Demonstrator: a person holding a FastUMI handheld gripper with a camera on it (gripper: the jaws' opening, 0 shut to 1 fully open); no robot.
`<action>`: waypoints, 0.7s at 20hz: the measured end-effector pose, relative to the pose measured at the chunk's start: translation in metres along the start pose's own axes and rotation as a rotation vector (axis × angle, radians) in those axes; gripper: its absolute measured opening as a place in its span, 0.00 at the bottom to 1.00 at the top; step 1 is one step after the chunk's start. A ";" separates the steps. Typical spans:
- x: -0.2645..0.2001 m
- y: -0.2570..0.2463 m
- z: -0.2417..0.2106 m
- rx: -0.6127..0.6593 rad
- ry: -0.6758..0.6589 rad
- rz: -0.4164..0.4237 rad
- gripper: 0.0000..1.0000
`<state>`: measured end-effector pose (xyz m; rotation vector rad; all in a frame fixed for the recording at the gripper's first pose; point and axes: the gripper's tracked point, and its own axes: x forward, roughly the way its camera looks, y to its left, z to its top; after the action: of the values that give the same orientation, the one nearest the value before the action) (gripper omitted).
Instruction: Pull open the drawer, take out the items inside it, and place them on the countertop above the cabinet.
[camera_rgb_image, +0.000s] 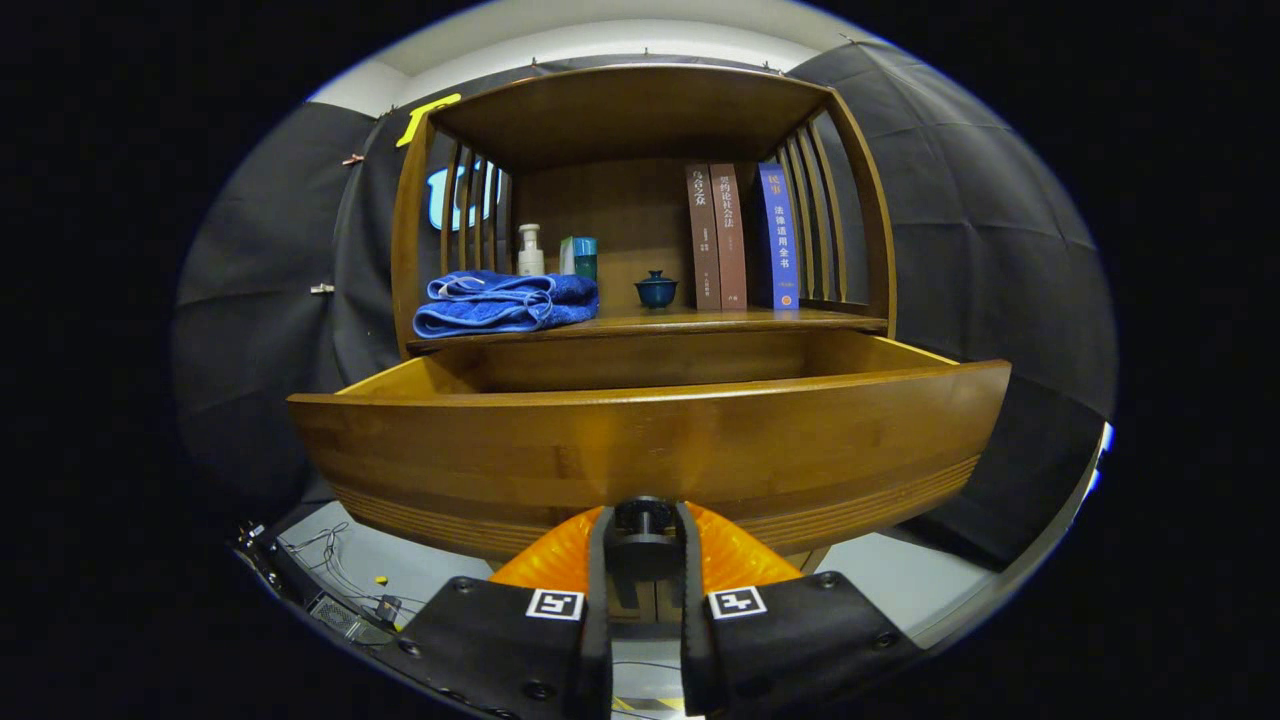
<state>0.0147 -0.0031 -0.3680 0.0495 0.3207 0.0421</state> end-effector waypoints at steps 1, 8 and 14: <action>-0.001 0.000 -0.001 -0.010 0.006 0.002 0.35; -0.025 -0.010 0.022 -0.014 -0.014 -0.010 0.99; -0.059 0.002 0.100 -0.030 -0.046 0.081 0.99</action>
<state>-0.0097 -0.0085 -0.2548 0.0334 0.2721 0.1257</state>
